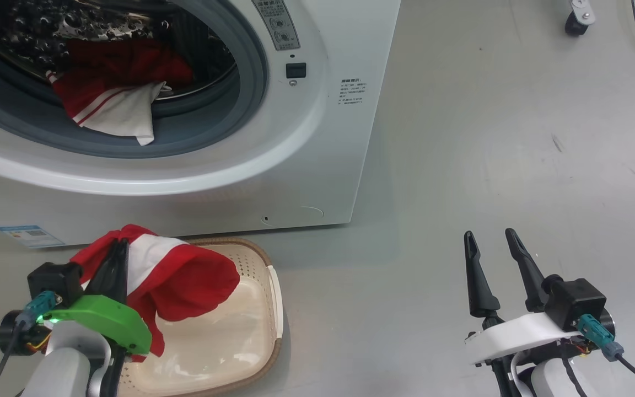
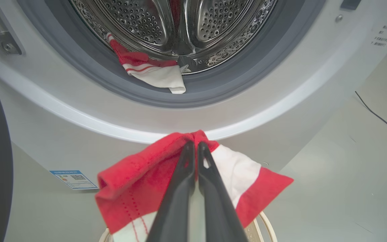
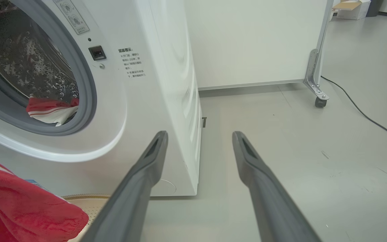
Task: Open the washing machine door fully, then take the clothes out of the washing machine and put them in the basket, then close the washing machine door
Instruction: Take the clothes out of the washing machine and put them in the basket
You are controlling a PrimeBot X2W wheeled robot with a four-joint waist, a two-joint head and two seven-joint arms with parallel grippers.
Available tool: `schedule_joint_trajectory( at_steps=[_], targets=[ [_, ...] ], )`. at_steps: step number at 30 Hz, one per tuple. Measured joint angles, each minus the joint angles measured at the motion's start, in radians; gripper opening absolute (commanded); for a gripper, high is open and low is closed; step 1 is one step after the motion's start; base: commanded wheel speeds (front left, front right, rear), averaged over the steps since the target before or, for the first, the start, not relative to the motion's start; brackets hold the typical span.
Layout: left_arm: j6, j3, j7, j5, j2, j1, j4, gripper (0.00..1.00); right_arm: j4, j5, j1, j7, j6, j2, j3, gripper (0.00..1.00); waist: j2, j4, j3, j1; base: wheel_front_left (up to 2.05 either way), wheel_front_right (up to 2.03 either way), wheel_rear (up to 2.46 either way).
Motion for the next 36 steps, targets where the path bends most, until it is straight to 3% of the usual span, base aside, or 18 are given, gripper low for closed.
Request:
schedule_joint_trajectory(
  at_steps=[19,36],
  targets=[
    [0.007,-0.028,0.086,0.036,0.033,0.002,0.165,0.00,-0.013,-0.012,-0.060,0.000,0.010,0.009,0.038,1.00,0.0000,-0.068,0.141,0.0000,0.00,0.00,0.00],
    [0.029,-0.012,0.119,0.036,0.061,-0.109,0.285,0.00,-0.028,-0.012,-0.114,0.000,0.017,0.023,0.061,1.00,0.0000,-0.165,0.281,0.0000,0.00,0.00,0.00]
  ],
)
